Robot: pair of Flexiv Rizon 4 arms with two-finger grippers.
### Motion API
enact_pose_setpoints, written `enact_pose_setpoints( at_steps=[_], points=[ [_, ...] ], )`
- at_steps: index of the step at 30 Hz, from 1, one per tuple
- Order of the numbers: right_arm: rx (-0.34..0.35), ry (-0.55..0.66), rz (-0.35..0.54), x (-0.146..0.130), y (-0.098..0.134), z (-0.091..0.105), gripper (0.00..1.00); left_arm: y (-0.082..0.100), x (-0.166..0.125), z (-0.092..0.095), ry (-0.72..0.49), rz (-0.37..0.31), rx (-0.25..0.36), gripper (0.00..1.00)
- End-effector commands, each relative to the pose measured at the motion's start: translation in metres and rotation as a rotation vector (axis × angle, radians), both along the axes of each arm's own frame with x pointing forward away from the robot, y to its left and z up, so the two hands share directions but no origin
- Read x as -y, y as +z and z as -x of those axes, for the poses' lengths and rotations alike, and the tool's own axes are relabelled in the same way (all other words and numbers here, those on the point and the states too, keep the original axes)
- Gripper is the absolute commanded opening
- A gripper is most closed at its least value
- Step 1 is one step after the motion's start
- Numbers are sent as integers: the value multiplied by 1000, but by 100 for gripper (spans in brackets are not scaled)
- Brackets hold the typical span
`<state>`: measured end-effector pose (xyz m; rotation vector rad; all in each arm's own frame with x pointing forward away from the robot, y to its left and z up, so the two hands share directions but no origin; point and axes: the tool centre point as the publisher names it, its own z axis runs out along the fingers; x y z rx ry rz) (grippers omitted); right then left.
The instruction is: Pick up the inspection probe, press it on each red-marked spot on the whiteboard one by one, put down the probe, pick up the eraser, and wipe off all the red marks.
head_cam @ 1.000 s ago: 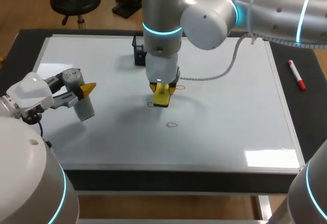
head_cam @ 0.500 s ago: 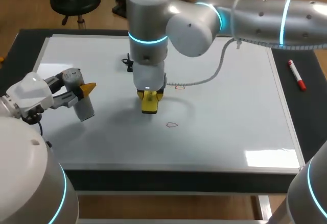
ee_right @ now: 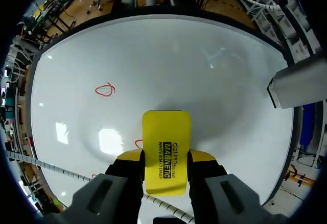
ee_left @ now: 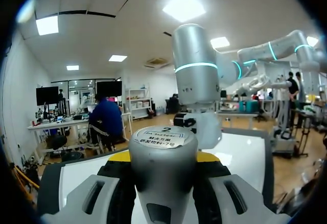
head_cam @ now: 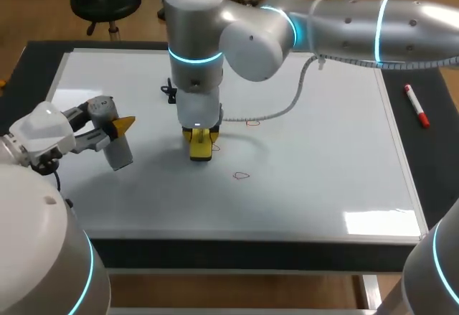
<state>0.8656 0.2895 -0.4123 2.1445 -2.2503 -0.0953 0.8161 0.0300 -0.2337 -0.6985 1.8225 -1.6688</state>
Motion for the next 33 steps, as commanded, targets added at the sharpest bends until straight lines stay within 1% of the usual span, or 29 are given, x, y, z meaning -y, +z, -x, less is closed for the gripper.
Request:
enact_pose_setpoints(
  at_steps=[1, 14, 28, 33],
  points=[
    [-8, 4, 5, -2, -4, -3, 0, 1, 1, -1, 2, -2, -1, 0],
    [-37, -1, 16, 10, -18, -1, 0, 1, 1, -1, 2, -2, -1, 0],
    [-39, -72, 40, 50, -20, 7, 0, 1, 1, -1, 2, -2, -1, 0],
    [-35, -95, 43, 60, -17, 9, 0, 1, 1, -1, 2, -2, -1, 0]
  ],
)
